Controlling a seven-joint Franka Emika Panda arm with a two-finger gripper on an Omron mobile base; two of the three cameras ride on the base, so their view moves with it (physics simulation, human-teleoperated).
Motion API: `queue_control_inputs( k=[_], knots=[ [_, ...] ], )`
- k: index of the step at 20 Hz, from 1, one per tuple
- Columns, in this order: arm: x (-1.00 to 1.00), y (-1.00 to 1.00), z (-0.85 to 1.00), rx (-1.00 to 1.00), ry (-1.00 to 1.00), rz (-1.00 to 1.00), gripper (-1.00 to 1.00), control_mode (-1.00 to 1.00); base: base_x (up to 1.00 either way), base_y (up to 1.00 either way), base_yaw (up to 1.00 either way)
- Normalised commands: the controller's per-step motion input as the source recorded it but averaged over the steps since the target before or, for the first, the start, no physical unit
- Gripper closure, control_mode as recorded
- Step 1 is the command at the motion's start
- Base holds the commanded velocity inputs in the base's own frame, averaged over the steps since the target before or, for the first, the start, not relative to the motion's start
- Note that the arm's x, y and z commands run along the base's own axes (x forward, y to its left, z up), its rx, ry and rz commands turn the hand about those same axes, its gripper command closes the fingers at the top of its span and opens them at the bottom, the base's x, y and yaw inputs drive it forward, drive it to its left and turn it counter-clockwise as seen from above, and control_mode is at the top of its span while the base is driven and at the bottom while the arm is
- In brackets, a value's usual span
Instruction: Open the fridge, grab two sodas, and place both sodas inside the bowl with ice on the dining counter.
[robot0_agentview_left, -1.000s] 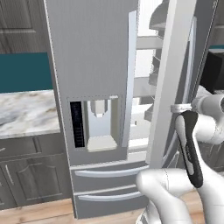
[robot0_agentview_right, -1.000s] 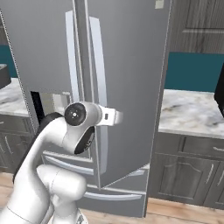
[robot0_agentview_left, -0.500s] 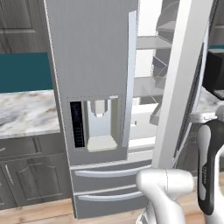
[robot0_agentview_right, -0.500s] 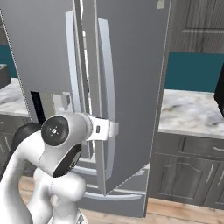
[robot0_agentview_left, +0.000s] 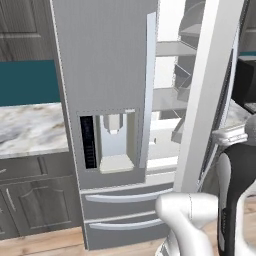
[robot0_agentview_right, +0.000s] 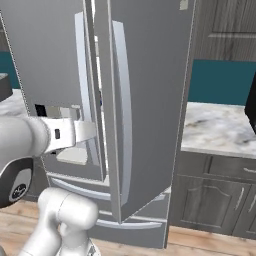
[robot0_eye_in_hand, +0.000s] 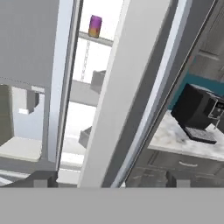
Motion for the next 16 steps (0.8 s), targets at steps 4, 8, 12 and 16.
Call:
queue_control_inputs(
  k=[4,8,12,16],
  knots=[
    [0.26,0.86,0.29,-0.27,0.05,0.00,-1.00,-1.00,0.00,0.00,0.00],
    [0.72,0.45,0.07,-0.24,0.02,0.00,-1.00,-1.00,0.00,0.00,0.00],
    [0.98,0.26,0.00,-0.16,0.07,0.00,-1.00,-1.00,0.00,0.00,0.00],
    [1.00,0.02,0.00,-0.11,0.11,0.00,-1.00,-1.00,0.00,0.00,0.00]
  ],
)
